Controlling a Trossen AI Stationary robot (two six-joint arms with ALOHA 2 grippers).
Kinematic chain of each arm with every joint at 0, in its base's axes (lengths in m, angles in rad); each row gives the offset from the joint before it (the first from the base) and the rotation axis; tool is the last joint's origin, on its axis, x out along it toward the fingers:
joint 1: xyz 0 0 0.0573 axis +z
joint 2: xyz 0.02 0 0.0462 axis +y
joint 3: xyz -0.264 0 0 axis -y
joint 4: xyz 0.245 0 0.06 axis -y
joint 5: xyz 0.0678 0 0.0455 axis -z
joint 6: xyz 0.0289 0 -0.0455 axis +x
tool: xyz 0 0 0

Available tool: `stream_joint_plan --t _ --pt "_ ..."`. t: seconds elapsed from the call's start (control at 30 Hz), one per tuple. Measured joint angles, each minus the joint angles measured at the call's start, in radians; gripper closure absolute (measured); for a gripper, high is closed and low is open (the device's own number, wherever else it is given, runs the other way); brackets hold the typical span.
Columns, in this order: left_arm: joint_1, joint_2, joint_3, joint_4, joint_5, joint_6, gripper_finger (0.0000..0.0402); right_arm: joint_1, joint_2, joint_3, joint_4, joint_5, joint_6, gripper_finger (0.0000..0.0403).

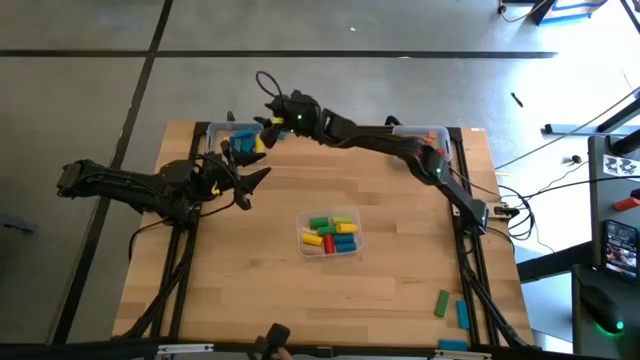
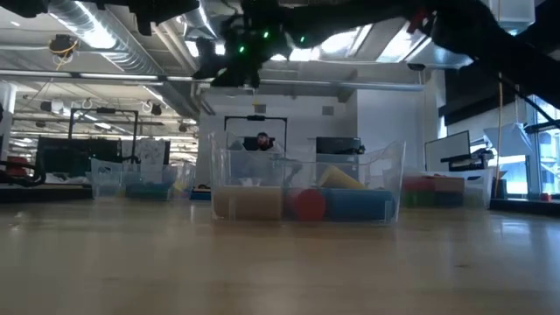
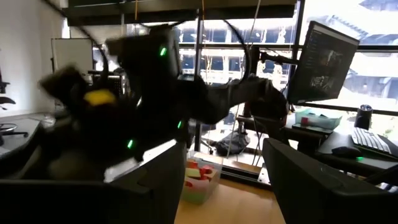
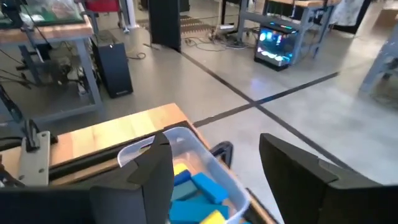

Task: Sort blocks by size
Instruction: Put the green rectangular block into the top left transparent bin

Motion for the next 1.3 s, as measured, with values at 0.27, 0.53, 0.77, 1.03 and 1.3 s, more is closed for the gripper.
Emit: stream_joint_plan --t 0.27,0.53,0.77,1.03,1.3 --pt "0.0 0.0 0.0 0.0 0.0 0.004 0.0192 0.028 -0.174 0.0 -0.21 0.059 -0.09 0.0178" --pt "0.0 0.0 0.0 -0.023 0.0 0.012 0.0192 0.072 -0.402 0.001 -0.484 0.053 -0.11 0.0178" --pt "0.0 0.0 0.0 -0.023 -0.001 0.023 0.0192 0.169 -0.546 0.0 -0.747 0.162 -0.1 0.0178" --pt "0.0 0.0 0.0 -0.023 0.0 0.023 0.0192 0.358 -0.611 -0.001 -1.135 0.301 0.126 0.0178" --pt "0.001 0.0 0.0 -0.022 0.0 0.02 0.0192 0.596 -0.615 -0.051 -1.404 0.454 0.466 0.0178"
